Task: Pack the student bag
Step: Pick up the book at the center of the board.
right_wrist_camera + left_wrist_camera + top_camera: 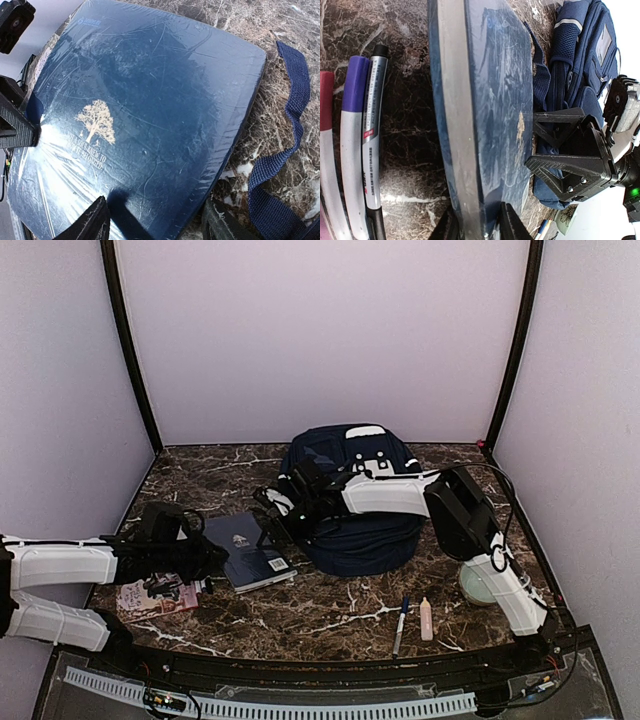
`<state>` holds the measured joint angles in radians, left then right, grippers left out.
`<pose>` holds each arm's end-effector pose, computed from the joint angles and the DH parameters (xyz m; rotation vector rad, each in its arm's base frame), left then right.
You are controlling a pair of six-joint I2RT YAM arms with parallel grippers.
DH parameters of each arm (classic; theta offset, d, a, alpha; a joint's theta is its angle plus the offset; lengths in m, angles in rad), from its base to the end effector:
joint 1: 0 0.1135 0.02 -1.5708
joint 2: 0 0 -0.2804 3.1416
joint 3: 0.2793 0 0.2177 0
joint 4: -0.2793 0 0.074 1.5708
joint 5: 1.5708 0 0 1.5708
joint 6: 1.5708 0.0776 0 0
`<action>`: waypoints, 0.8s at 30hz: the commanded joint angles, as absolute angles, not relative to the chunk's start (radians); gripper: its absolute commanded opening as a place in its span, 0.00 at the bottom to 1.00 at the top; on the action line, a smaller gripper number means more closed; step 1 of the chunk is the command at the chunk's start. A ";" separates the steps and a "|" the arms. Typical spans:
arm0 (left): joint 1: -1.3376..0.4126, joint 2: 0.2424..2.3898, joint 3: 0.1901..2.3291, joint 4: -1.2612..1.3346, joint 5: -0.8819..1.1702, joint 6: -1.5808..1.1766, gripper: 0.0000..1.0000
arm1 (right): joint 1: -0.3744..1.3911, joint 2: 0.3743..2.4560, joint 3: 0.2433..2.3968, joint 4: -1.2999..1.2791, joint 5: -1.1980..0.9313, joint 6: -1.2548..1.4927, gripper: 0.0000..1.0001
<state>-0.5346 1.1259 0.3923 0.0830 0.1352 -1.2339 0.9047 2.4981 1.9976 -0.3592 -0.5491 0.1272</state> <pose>0.1797 -0.1185 0.1797 -0.7634 2.3340 -1.0461 0.3069 0.4561 0.1278 -1.2225 2.2758 1.1002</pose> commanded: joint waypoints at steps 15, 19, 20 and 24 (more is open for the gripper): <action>-0.543 1.149 0.490 0.442 0.230 -1.209 0.26 | 0.961 2.540 1.940 -0.510 -0.546 0.090 0.62; -0.543 1.096 0.513 0.368 0.209 -1.213 0.15 | 0.958 2.490 1.939 -0.528 -0.534 0.077 0.62; -0.543 1.078 0.527 0.336 0.203 -1.205 0.13 | 0.954 2.470 1.940 -0.534 -0.532 0.073 0.62; -0.543 1.013 0.608 0.172 0.165 -1.151 0.05 | 0.913 2.354 1.942 -0.545 -0.528 0.064 0.64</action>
